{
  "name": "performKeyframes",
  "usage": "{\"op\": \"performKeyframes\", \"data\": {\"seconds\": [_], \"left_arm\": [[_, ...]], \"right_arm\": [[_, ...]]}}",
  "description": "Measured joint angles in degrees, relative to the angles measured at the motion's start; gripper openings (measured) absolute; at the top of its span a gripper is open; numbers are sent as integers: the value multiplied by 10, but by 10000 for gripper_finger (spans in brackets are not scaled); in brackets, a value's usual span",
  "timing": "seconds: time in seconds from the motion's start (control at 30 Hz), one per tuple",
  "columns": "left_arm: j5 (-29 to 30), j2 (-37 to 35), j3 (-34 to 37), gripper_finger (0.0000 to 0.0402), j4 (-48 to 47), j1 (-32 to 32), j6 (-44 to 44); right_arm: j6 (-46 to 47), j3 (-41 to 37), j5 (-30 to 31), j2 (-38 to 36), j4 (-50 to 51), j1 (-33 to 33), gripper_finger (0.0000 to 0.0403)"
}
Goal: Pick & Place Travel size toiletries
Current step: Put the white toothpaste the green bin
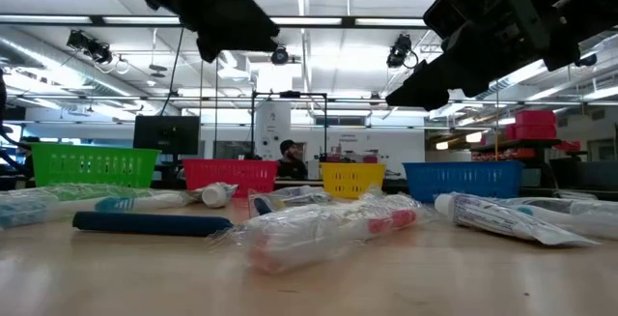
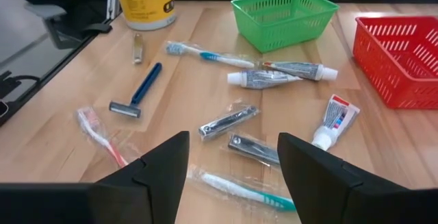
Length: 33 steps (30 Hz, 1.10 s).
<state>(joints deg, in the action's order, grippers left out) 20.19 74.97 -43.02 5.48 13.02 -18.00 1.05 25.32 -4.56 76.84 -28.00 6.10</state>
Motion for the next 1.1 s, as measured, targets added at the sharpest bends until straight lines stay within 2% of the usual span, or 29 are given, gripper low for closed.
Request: {"op": "performKeyframes", "data": {"seconds": [0.1,0.23,0.33,0.47,0.67,0.93,1.1], "left_arm": [[34,25,-76,145,-160,-8,-59],[24,73,-144,146,-261,-13,-145],[4,111,-165,150,-291,-13,-162],[-20,145,-178,175,-342,-35,-240],[-18,174,-178,206,-384,-64,-311],[-19,217,-178,208,-412,-84,-373],[-31,237,-177,208,-432,-98,-418]], "right_arm": [[-1,0,0,0,1,0,242],[-13,0,0,0,7,-1,250],[-15,0,4,0,10,-1,255],[-16,0,20,0,6,-1,259],[-42,-1,20,0,10,-2,264],[-50,-1,58,0,5,-3,271],[-44,-1,60,0,9,-5,265]]}}
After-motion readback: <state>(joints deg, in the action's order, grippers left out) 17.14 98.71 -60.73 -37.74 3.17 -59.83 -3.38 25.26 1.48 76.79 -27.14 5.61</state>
